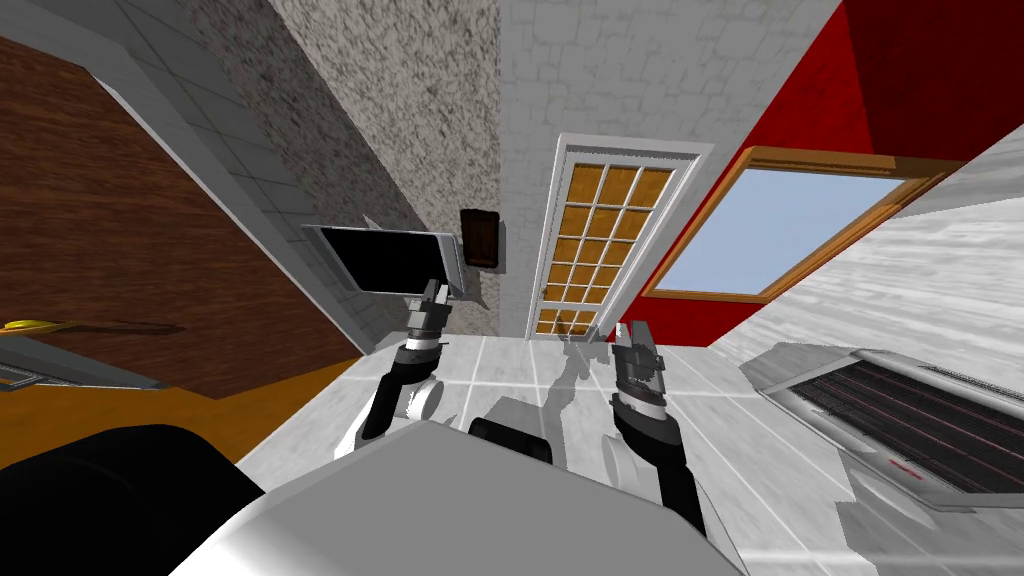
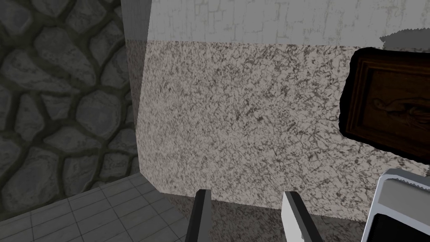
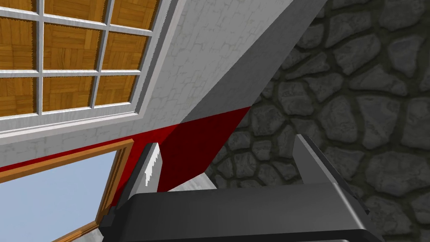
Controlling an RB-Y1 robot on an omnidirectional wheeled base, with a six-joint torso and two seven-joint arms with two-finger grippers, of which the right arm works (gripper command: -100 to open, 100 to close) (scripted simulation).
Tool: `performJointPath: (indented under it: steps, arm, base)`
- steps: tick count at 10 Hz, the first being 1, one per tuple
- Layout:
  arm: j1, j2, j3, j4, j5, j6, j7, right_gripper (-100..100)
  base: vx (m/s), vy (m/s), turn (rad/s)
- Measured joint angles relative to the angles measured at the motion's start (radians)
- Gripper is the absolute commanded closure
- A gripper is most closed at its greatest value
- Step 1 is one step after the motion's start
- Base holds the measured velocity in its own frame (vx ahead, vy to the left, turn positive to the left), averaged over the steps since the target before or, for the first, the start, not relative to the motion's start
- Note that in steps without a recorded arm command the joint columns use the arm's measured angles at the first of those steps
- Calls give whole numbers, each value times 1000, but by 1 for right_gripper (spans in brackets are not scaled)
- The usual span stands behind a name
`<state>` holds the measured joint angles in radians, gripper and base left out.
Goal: Pull the door open
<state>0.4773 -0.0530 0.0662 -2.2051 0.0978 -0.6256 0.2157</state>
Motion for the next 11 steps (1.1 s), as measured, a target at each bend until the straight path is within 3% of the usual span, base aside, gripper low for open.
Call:
performJointPath:
  steps: [11]
  arm:
    - [-58, -30, -13, 234, -4, -37, 205, -100]
  base:
    - [112, 11, 28]
